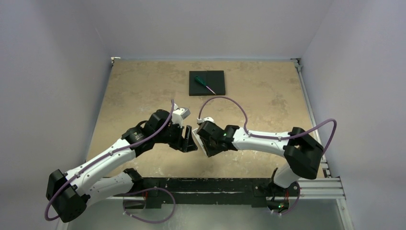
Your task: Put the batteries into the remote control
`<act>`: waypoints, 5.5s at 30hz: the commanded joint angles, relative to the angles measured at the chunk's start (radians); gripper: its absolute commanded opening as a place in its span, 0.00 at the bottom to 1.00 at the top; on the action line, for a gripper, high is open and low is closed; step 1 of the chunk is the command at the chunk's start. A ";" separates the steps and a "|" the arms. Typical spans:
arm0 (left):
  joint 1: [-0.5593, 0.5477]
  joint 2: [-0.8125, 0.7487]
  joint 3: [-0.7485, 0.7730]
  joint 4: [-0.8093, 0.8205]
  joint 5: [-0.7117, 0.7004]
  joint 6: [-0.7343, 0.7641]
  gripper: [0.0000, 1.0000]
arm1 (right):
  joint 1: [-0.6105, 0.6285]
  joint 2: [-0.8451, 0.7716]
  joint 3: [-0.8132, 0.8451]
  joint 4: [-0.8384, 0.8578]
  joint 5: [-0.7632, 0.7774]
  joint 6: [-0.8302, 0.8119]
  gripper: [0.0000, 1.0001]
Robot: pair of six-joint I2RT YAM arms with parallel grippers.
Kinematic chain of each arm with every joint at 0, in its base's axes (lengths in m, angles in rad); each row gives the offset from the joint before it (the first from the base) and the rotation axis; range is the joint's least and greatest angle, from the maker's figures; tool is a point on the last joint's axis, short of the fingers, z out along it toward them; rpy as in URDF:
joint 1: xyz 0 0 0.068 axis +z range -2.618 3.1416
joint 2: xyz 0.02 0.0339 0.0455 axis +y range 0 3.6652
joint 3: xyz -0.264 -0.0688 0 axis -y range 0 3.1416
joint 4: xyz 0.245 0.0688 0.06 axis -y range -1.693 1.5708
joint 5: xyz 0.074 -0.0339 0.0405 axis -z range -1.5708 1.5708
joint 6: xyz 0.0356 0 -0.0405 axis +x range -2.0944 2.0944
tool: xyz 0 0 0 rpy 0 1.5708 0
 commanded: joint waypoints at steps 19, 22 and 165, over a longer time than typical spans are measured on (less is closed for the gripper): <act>-0.007 -0.016 0.000 0.024 -0.001 0.018 0.64 | 0.008 0.064 0.086 -0.009 0.025 -0.026 0.33; -0.006 -0.016 0.000 0.023 0.000 0.018 0.64 | 0.009 0.067 0.084 -0.010 0.024 -0.026 0.34; -0.007 -0.014 -0.002 0.027 0.009 0.018 0.64 | 0.048 0.166 0.208 -0.034 0.068 0.073 0.33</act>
